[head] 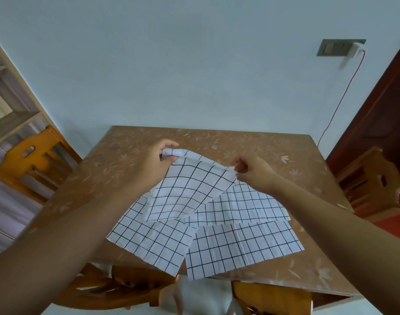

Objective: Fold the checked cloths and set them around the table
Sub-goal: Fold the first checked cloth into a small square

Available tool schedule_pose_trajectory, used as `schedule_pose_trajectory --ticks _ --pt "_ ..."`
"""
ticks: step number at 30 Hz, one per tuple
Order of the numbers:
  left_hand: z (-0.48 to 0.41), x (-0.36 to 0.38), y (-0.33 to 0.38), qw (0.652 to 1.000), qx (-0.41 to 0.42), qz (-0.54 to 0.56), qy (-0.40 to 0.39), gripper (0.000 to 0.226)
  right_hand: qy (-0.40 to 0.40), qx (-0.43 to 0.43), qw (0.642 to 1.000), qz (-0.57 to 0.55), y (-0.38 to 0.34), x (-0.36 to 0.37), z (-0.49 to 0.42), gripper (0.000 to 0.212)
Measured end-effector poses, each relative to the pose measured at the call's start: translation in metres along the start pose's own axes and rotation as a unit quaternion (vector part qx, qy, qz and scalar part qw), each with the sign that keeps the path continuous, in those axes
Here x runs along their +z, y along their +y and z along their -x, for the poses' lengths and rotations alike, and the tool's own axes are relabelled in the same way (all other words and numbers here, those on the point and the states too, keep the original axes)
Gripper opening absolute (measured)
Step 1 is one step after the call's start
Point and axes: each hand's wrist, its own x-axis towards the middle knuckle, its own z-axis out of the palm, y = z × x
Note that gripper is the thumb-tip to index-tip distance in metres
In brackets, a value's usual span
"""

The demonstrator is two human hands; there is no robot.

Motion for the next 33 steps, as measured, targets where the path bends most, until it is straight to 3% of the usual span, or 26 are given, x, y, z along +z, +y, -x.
schedule_pose_trajectory --ticks 4,8,11,16,22,25,33 --pt "-0.004 -0.005 0.0 1.0 -0.008 0.009 0.018 0.033 0.031 -0.015 0.997 0.074 0.002 0.001 0.0 0.003" --pt "-0.005 -0.011 -0.003 0.999 -0.029 -0.001 0.024 0.023 0.062 0.015 0.996 -0.054 0.004 0.003 0.001 0.026" --pt "-0.003 -0.016 -0.006 0.999 -0.045 0.009 0.025 0.023 0.089 0.018 0.984 -0.154 0.003 0.002 -0.001 0.022" --pt "0.0 -0.018 -0.003 0.997 -0.067 0.021 0.016 0.021 0.16 0.004 0.969 -0.19 -0.009 0.0 -0.007 0.016" --pt "0.003 -0.019 -0.002 0.993 -0.1 0.062 0.006 0.019 0.193 -0.017 0.963 -0.186 -0.017 -0.003 -0.007 0.004" --pt "0.003 -0.02 -0.003 0.991 -0.112 0.076 0.007 0.019 0.21 -0.025 0.961 -0.176 -0.022 -0.002 -0.005 0.02" --pt "0.001 -0.021 -0.005 0.989 -0.119 0.082 0.012 0.01 0.193 -0.03 0.976 -0.098 -0.022 -0.002 -0.002 0.031"
